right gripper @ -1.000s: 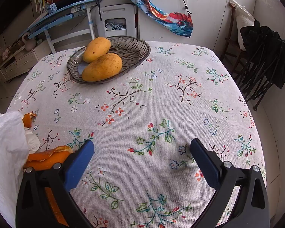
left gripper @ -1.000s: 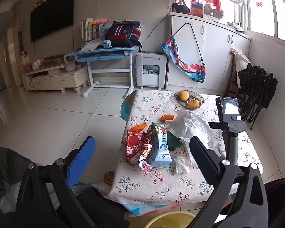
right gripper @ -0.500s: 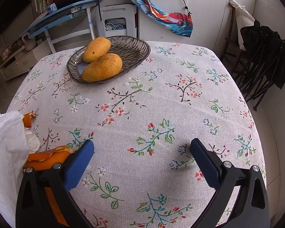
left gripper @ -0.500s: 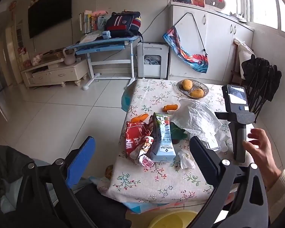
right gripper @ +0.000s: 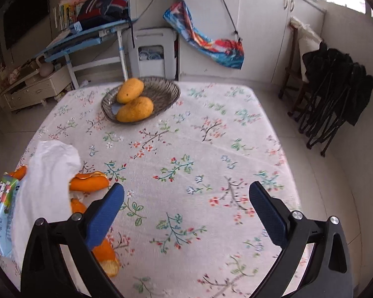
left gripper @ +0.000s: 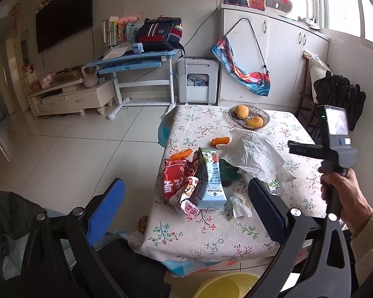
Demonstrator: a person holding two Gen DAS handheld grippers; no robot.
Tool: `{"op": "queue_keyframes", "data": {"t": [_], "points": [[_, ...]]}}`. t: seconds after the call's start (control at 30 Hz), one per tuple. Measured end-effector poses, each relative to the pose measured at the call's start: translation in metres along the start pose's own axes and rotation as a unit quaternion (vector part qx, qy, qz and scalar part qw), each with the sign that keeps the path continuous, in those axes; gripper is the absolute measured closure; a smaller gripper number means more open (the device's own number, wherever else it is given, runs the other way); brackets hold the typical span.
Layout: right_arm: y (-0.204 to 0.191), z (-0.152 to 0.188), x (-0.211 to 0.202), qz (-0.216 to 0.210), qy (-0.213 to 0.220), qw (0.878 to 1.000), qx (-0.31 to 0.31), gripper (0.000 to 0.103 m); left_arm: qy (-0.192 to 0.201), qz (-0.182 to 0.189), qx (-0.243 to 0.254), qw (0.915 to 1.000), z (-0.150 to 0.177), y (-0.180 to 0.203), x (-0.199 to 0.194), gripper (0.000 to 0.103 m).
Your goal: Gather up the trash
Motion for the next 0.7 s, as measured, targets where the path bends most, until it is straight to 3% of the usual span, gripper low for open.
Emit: {"op": "queue_keyframes", "data": {"t": [0.13, 0.27, 0.33, 0.5, 0.7], "points": [[0.005, 0.007, -0.111, 0.027, 0.106, 0.994, 0.001, 0.006, 0.017, 0.01, -0.002, 0.9998, -0.002, 0.002, -0.024, 0.007], [-0.021, 0.032, -0.182, -0.049, 0.13, 0.99, 0.011, 0.006, 0.038, 0.021, -0.001, 0.999, -0.004, 0.005, -0.055, 0.007], [-0.037, 0.041, -0.213, -0.059, 0.151, 0.987, 0.007, 0.006, 0.049, 0.024, 0.002, 0.9985, -0.004, 0.006, -0.07, 0.007], [-0.065, 0.056, -0.264, -0.07, 0.198, 0.978, 0.013, 0.006, 0.065, 0.033, 0.004, 0.9973, -0.001, 0.007, -0.102, 0.007], [-0.078, 0.058, -0.292, -0.078, 0.224, 0.971, -0.001, 0.006, 0.089, 0.04, 0.01, 0.9952, 0.001, 0.009, -0.135, 0.007]]}}
Point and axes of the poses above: each gripper's, at about its wrist camera, not at the fingertips, and x roughly the way its jaws point, y to its right, z to its underside, the point moved 6 cm from there along x, roughly the way its jaws point, and after that the axes turned 14 degrees about -x, right-handed, at the moved point
